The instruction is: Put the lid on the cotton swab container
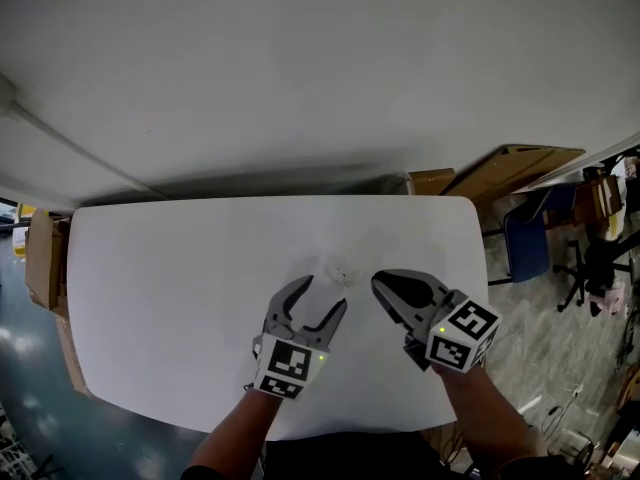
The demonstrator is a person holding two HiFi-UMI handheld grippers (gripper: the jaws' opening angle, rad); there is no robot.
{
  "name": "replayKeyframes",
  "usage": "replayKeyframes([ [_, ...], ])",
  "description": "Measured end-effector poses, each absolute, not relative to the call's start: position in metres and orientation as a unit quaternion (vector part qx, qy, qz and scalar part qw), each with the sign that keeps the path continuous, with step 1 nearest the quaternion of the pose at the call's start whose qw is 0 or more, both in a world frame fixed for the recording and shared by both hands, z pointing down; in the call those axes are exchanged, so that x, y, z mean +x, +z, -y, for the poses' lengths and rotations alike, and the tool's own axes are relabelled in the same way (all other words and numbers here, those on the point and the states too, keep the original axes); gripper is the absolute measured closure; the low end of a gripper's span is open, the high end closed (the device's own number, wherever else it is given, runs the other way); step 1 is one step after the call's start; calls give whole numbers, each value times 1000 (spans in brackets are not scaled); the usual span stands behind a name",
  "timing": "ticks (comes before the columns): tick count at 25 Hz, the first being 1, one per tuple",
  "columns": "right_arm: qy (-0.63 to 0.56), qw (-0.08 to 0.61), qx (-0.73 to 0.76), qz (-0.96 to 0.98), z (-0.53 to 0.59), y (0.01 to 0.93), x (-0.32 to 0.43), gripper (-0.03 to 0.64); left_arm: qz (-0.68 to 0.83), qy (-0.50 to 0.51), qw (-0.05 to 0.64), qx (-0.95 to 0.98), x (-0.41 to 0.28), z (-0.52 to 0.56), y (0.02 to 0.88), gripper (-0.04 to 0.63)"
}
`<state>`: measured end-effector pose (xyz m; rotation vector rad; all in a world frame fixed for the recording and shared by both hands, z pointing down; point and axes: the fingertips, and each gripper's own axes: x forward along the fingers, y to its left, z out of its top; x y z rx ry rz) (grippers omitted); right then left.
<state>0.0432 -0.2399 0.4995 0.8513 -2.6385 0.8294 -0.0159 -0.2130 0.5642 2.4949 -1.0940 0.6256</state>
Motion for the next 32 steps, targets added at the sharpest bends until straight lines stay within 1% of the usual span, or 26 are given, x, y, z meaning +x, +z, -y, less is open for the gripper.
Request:
replayKeyframes([
  [3,287,129,290,904,248,508,43,598,384,232,178,876,-12,220,579,309],
  [17,289,137,294,901,269,533,42,597,366,275,172,872,3,229,606,249],
  [19,281,148,291,902,269,537,40,575,361,283,168,873,6,229,609,245],
  [21,269,165,286,905,266,542,38,515,357,291,164,872,9,229,612,244],
  [22,264,174,283,906,264,544,37,506,356,293,163,872,9,229,613,244],
  [26,245,202,274,908,258,551,36,494,358,297,158,871,13,232,614,244],
  [32,235,203,265,913,254,549,30,494,358,299,154,871,16,239,617,244],
])
